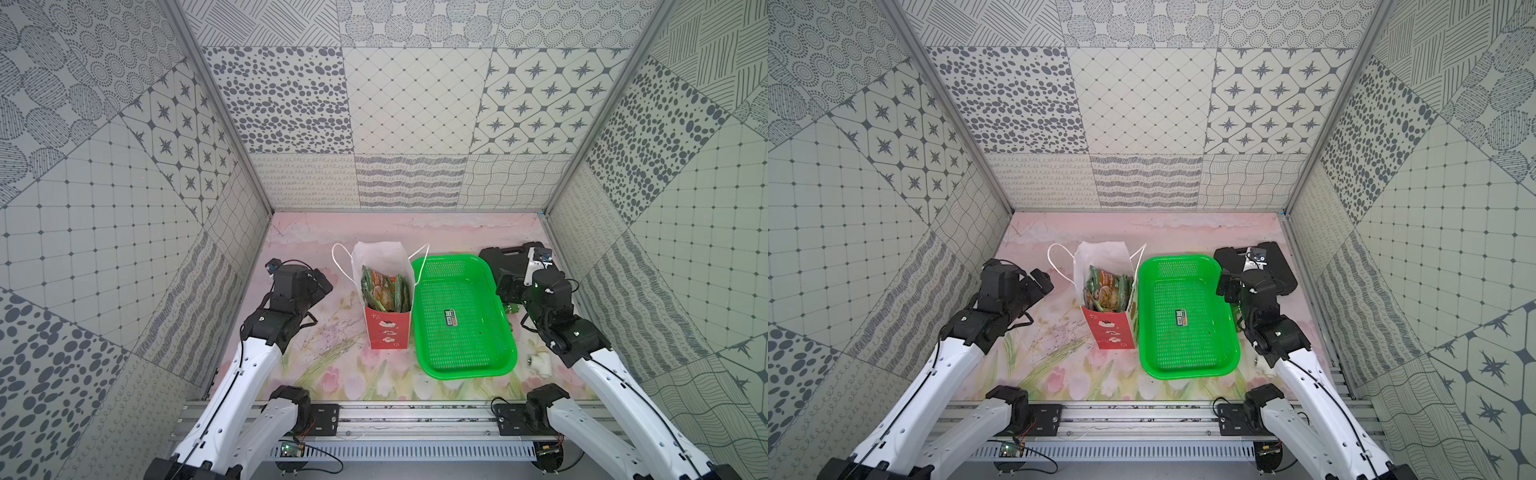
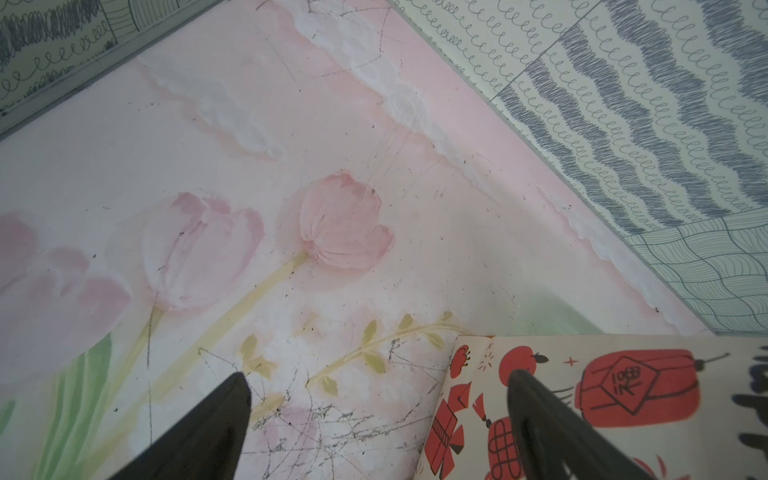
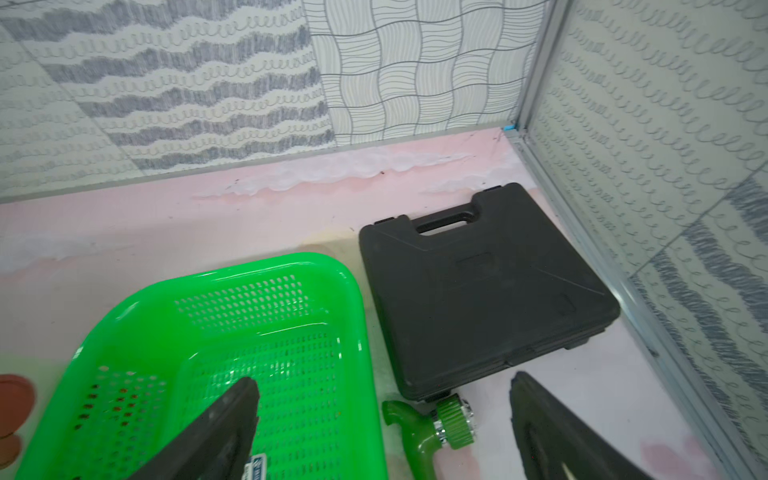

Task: Place the condiment packets inside the bag
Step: Reset both arms

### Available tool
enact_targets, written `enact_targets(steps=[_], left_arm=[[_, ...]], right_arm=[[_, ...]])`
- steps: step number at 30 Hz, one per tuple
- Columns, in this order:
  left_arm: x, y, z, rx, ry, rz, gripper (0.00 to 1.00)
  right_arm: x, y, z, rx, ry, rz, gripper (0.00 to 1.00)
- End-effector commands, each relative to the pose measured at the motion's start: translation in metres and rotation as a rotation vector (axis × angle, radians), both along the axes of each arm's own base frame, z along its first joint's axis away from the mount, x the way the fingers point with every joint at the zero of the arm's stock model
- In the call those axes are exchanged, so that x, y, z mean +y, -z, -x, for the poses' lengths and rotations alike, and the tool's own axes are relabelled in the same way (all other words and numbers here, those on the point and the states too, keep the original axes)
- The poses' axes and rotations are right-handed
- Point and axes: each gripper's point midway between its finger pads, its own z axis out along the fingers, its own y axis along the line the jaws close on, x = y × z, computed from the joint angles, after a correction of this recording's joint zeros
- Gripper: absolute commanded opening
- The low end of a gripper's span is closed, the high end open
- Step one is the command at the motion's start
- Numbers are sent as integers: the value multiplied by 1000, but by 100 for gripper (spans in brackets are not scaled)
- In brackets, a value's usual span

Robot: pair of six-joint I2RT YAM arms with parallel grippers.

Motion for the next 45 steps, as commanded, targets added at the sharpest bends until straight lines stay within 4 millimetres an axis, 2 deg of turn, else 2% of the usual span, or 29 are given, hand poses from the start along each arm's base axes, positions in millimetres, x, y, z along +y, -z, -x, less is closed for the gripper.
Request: enact_targets(steps=[1, 5, 9, 11, 14, 18, 21, 26, 29, 30, 33, 36, 38, 42, 45], left_arm=[[6, -2, -38, -100, 75, -193, 100], [20, 27, -49, -7, 58, -257, 99], [22, 47, -60, -29, 105, -239, 99], [21, 52, -66, -66, 133, -229, 99], [7, 56, -75, -142, 241, -237, 99], [2, 61, -86, -233, 271, -260, 99], [0, 62, -94, -243, 293, -282, 100], [-2, 50, -101, -342, 307, -328, 99], [-9, 52, -102, -331, 362, -340, 99], [-9, 53, -102, -320, 372, -345, 99], [-13, 52, -96, -333, 401, -354, 99], [-10, 57, -88, -301, 389, -360, 99], [-9, 62, -85, -288, 386, -376, 99], [-2, 87, -76, -297, 345, -398, 99], [0, 82, -74, -320, 337, -415, 99]], right_arm=[[-19, -10, -14, -109, 43, -6, 97], [-46, 12, -18, -135, 94, -53, 97], [-68, 37, -19, -175, 135, -79, 97], [-74, 46, -19, -182, 154, -87, 97], [-78, 57, -26, -188, 171, -87, 97], [-84, 69, -35, -199, 199, -69, 97], [-84, 75, -41, -217, 191, -66, 97], [-77, 82, -55, -230, 156, -35, 97], [-64, 94, -64, -219, 112, -7, 97], [-58, 92, -67, -232, 91, 0, 97], [-44, 93, -72, -239, 42, 44, 97], [-48, 97, -73, -239, 72, 57, 97], [-43, 100, -77, -233, 44, 60, 97], [-39, 106, -81, -236, 27, 64, 97], [-40, 108, -81, -232, 33, 62, 97]])
